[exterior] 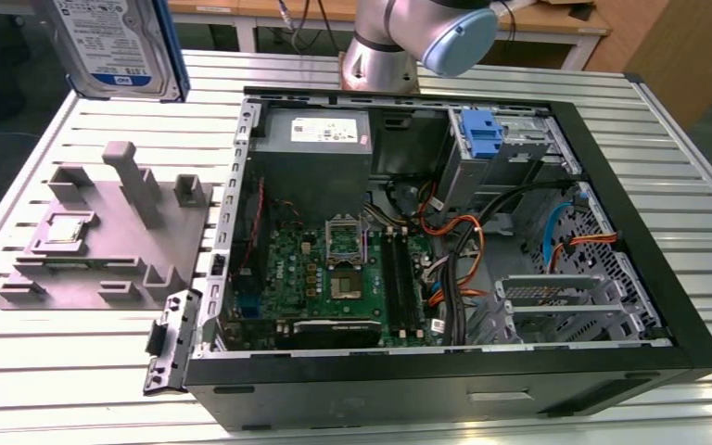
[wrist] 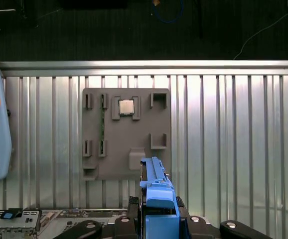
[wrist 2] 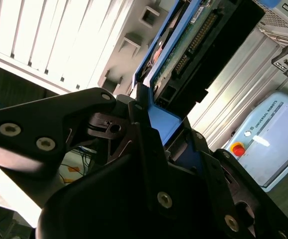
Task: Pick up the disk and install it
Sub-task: 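Pick up the disk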
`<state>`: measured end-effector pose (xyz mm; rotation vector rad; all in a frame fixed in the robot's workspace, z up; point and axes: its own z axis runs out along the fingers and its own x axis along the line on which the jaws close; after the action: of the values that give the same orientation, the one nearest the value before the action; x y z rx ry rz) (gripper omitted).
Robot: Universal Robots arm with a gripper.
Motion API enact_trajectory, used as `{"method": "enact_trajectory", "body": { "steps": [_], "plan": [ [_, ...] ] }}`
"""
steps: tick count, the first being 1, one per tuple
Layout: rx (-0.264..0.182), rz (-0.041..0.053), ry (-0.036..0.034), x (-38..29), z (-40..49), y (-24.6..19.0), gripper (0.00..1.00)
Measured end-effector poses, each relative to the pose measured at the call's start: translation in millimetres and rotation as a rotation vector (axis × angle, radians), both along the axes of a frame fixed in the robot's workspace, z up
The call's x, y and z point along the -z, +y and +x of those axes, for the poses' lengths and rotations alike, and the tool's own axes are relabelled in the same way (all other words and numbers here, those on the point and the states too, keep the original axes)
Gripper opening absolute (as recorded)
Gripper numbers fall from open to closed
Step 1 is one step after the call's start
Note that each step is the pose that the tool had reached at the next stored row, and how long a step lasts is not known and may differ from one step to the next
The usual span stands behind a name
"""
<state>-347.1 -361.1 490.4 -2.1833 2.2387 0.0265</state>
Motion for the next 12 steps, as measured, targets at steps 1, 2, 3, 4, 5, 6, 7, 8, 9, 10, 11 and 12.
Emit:
{"method": "enact_trajectory", "body": {
  "steps": [1,2,3,4,5,6,7,8,9,10,11,12],
  "plan": [
    [0.0,0.0,0.0001,0.0,0.5,0.0,0.36],
    [0.0,0.0,0.0001,0.0,0.9,0.0,0.36],
    [0.0,0.0,0.0,0.0,1.4,0.0,0.36],
    [0.0,0.0,0.0001,0.0,1.9,0.0,0.36],
    [0.0,0.0,0.0001,0.0,2.3,0.0,0.36],
    [0.0,0.0,0.0,0.0,2.8,0.0,0.36],
    [0.0,0.0,0.0,0.0,3.3,0.0,0.36],
    [0.0,0.0,0.0,0.0,3.7,0.0,0.36],
    [0.0,0.0,0.0,0.0,4.2,0.0,0.36],
    [0.0,0.0,0.0,0.0,4.7,0.0,0.36],
    [0.0,0.0,0.0,0.0,5.2,0.0,0.36],
    [0.0,0.0,0.0,0.0,5.7,0.0,0.36]
  ]
}}
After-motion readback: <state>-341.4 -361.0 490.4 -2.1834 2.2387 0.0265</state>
